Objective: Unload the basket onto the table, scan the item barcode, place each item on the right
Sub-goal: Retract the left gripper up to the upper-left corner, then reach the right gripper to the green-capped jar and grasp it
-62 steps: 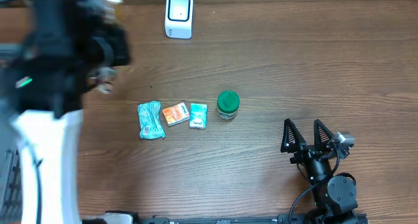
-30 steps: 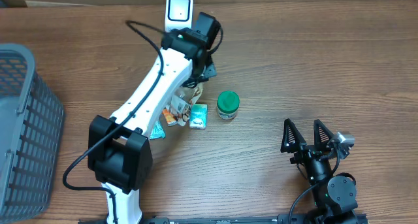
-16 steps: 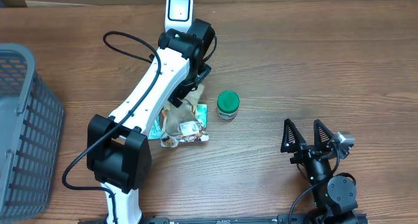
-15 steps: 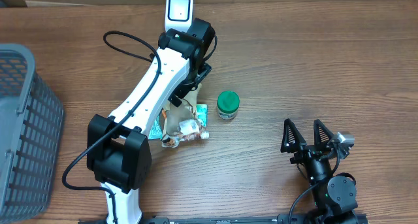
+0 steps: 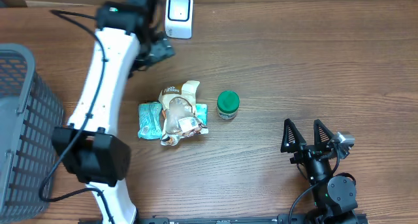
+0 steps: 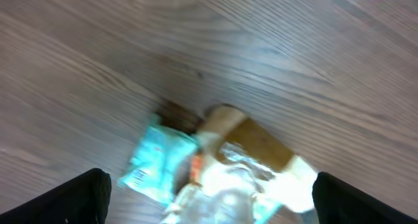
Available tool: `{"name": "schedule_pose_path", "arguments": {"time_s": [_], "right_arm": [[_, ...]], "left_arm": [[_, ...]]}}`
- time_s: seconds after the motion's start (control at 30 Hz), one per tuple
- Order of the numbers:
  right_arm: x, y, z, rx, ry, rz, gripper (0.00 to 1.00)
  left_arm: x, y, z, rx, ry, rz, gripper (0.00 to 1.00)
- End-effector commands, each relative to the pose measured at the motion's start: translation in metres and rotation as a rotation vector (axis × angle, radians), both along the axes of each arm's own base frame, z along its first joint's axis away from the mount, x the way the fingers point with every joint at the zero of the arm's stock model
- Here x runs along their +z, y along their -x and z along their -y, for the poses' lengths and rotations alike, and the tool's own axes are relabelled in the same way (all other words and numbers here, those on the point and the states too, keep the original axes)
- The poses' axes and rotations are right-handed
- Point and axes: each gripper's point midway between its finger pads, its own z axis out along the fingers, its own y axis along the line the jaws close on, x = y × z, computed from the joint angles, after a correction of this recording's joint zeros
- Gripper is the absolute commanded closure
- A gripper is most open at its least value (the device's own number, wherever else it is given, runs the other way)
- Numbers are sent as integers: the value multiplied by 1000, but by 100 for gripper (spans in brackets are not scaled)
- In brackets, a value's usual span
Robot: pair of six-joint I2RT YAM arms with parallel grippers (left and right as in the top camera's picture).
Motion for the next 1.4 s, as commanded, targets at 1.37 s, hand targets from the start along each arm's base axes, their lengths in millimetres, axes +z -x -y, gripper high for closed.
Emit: {"name": "schedule_pose_path", "arguments": {"time_s": [1.37], "right_arm": [[58, 25, -40, 266, 107, 41, 0]], "left_arm": [[6, -3, -116, -354, -61, 11, 0]]}}
